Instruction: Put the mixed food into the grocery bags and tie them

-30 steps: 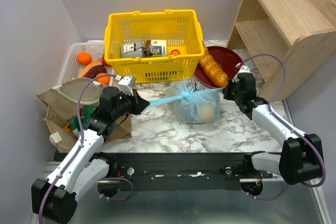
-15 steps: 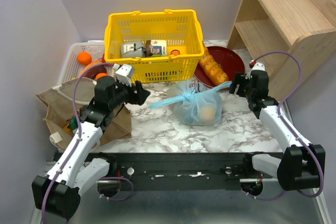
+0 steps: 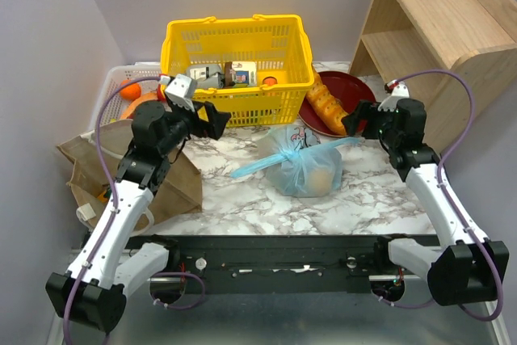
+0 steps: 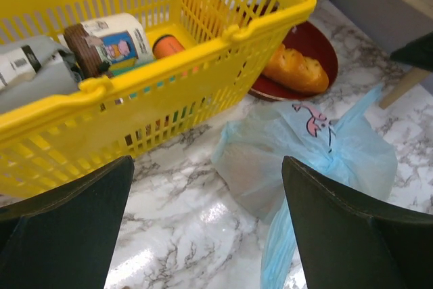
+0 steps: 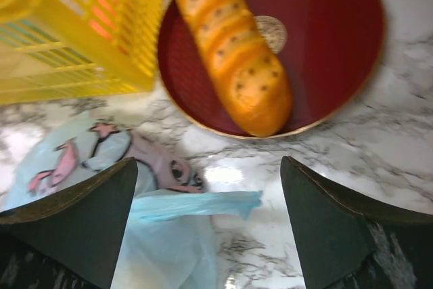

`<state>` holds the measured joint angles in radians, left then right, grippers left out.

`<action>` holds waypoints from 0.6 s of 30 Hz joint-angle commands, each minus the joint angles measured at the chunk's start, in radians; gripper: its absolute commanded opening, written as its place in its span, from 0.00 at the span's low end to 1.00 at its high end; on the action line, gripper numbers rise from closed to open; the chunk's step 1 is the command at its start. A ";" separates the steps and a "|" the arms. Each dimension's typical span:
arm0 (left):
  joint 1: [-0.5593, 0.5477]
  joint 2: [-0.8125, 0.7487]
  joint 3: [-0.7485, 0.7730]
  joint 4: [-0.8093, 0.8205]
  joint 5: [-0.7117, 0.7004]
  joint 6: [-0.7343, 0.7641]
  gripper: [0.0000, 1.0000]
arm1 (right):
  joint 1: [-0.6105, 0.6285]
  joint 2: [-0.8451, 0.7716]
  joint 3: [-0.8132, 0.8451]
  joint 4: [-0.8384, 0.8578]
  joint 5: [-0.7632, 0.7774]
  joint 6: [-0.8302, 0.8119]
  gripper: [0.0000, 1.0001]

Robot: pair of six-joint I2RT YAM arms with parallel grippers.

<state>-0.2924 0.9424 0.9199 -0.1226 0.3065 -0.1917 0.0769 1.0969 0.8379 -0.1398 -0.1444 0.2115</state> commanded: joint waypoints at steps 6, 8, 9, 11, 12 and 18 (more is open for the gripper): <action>0.156 0.016 0.295 -0.274 -0.070 -0.144 0.99 | 0.041 -0.040 -0.031 0.100 -0.507 0.135 0.94; 0.248 0.009 0.298 -0.359 -0.115 -0.141 0.99 | 0.070 -0.049 -0.046 0.123 -0.511 0.129 0.96; 0.271 -0.005 0.284 -0.382 -0.154 -0.138 0.99 | 0.095 -0.057 -0.051 0.126 -0.497 0.120 0.96; 0.323 -0.045 0.280 -0.475 -0.263 -0.120 0.99 | 0.113 -0.068 -0.059 0.121 -0.486 0.108 0.96; 0.338 -0.060 0.283 -0.512 -0.297 -0.120 0.99 | 0.122 -0.071 -0.062 0.120 -0.482 0.100 0.96; 0.345 -0.126 0.298 -0.826 -0.657 -0.034 0.99 | 0.164 -0.095 -0.057 0.059 -0.344 -0.045 0.97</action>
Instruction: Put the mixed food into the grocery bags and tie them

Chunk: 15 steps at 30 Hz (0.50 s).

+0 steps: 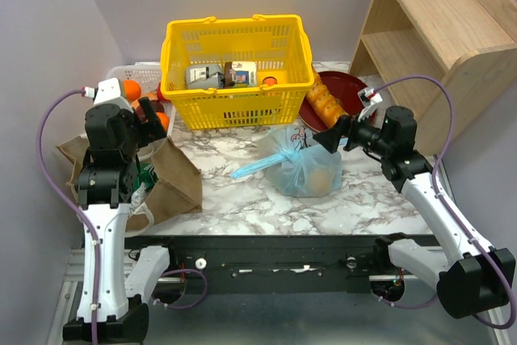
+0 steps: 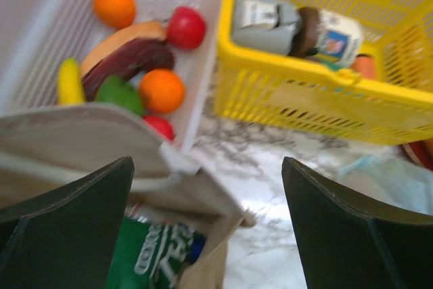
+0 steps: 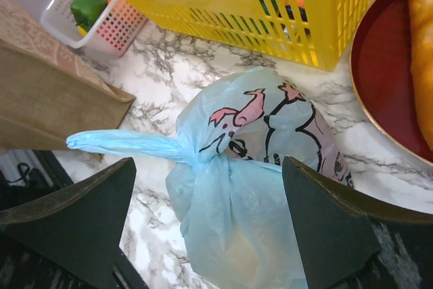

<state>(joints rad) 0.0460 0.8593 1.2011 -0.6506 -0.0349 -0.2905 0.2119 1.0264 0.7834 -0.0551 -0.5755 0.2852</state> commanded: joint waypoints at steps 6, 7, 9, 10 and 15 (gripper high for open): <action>0.006 -0.097 -0.003 -0.440 -0.143 0.041 0.99 | 0.035 0.037 0.059 -0.084 0.115 -0.179 0.98; 0.005 -0.100 -0.014 -0.443 -0.079 0.034 0.99 | 0.035 0.038 0.062 -0.080 0.111 -0.179 0.98; 0.005 -0.111 -0.066 -0.414 0.025 0.037 0.99 | 0.044 0.041 0.057 -0.071 0.117 -0.179 0.98; 0.005 -0.123 -0.086 -0.396 0.138 0.031 0.99 | 0.050 0.043 0.054 -0.066 0.126 -0.182 0.98; 0.003 -0.112 -0.153 -0.342 0.317 0.042 0.88 | 0.127 0.057 0.062 -0.078 0.183 -0.263 0.98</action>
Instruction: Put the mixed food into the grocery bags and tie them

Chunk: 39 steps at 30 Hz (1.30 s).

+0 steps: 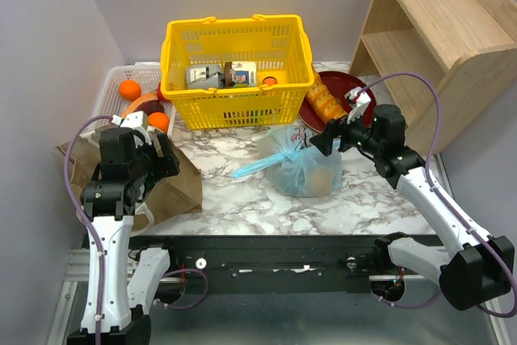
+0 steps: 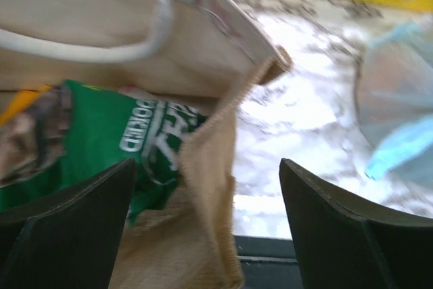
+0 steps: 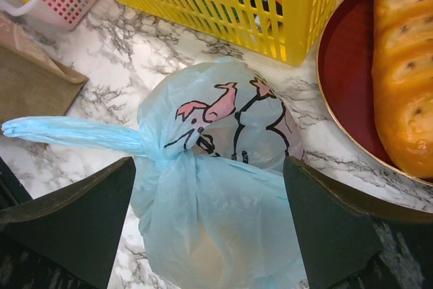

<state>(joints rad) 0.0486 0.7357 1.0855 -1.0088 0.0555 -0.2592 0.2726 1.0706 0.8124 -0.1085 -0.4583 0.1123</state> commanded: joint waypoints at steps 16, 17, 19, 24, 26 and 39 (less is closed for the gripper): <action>-0.094 0.106 -0.171 0.372 0.515 -0.021 0.08 | 0.384 0.308 0.152 -0.132 0.375 -0.375 0.99; -0.166 0.116 -0.167 0.409 0.500 -0.025 0.07 | 0.389 0.321 0.153 -0.134 0.388 -0.375 0.99; -0.255 0.158 -0.147 0.444 0.472 -0.028 0.07 | 0.407 0.353 0.156 -0.140 0.497 -0.362 0.95; -0.484 0.278 -0.075 0.504 0.416 -0.008 0.07 | 0.410 0.396 0.169 -0.177 0.627 -0.339 0.85; -0.526 0.321 -0.055 0.512 0.383 0.001 0.07 | 0.407 0.413 0.168 -0.180 0.639 -0.327 0.63; -0.622 0.376 0.000 0.656 0.394 -0.005 0.00 | 0.274 0.227 0.223 -0.250 0.667 -0.211 0.01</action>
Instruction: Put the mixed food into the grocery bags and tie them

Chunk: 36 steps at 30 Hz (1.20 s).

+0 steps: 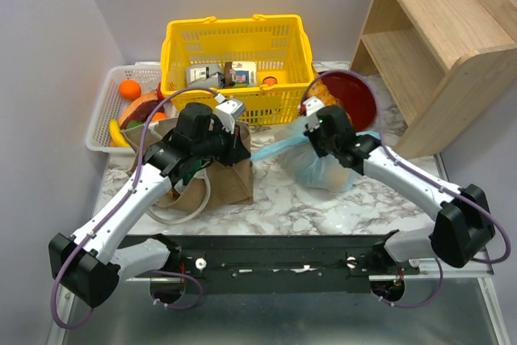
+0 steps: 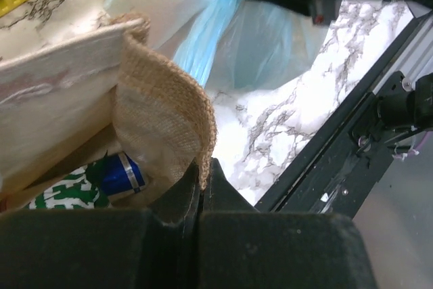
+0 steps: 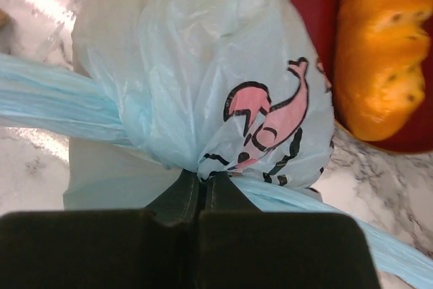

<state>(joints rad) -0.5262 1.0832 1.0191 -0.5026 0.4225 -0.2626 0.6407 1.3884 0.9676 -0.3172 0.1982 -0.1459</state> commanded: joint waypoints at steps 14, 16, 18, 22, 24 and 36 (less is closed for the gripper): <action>-0.394 0.587 0.478 0.367 0.011 0.036 0.00 | -0.245 -0.453 0.187 -0.187 0.050 0.120 0.01; -0.405 0.630 0.542 0.391 0.038 0.031 0.00 | -0.246 -0.480 0.203 -0.210 0.081 0.112 0.01; -0.403 0.669 0.572 0.404 0.041 0.023 0.00 | -0.245 -0.506 0.223 -0.220 0.081 0.114 0.01; -0.403 0.650 0.585 0.369 -0.037 0.069 0.42 | -0.245 -0.531 0.249 -0.230 0.073 0.120 0.01; -0.391 0.595 0.572 0.340 -0.112 0.112 0.72 | -0.246 -0.539 0.270 -0.223 0.046 0.118 0.01; -0.264 0.186 0.395 0.089 -0.640 0.132 0.99 | -0.245 -0.540 0.381 -0.068 -0.157 0.088 0.01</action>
<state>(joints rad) -0.8112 1.3548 1.4441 -0.2428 0.0612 -0.1272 0.3954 0.8528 1.2930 -0.5049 0.1547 -0.0414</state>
